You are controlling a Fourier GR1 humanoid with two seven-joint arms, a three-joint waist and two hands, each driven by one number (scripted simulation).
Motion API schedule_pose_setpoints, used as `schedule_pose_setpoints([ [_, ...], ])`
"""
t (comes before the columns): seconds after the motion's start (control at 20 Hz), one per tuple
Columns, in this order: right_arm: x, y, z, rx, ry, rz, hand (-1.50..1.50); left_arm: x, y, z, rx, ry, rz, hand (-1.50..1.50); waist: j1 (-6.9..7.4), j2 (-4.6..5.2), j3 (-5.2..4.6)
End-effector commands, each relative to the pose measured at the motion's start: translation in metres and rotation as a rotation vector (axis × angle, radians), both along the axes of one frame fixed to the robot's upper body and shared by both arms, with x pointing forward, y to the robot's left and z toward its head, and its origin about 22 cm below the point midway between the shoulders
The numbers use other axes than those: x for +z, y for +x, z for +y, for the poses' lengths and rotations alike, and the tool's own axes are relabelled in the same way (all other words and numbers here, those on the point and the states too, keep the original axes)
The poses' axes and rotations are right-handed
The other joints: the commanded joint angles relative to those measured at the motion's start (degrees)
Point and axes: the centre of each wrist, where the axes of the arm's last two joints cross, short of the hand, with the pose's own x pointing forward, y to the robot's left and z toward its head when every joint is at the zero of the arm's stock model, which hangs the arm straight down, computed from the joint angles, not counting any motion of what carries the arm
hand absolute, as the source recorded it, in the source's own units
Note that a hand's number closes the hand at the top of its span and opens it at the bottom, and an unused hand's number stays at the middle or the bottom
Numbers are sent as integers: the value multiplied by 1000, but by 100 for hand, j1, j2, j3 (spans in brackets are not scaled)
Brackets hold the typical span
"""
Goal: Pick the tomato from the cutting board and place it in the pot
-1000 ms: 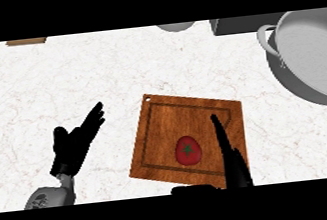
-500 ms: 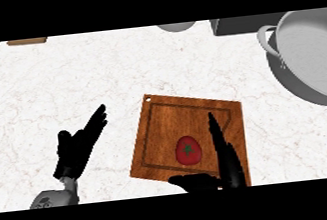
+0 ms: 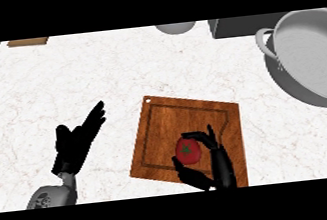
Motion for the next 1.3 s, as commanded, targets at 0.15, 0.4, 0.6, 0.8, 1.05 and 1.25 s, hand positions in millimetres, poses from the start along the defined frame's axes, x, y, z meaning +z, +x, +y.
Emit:
schedule_pose_setpoints([
  [0.15,-20,-9,13,-6,102,8,150,4,1,10,-9,-13,-3,0,49,127,79],
  [0.4,7,28,-163,109,-61,-129,150,-2,-6,11,19,7,-4,0,-100,125,96],
  [0.6,35,44,-229,154,-154,-199,150,-3,-7,9,26,-7,-4,0,-167,154,129],
  [0.8,78,47,-314,196,-256,-282,150,-4,-10,14,41,-9,-8,0,-152,152,145],
  [1.05,130,41,-394,204,-270,-374,150,2,-3,1,15,-21,-16,0,-87,229,167],
  [1.25,160,19,-450,185,-295,-429,150,0,-2,-7,-15,-22,-24,0,23,260,159],
])
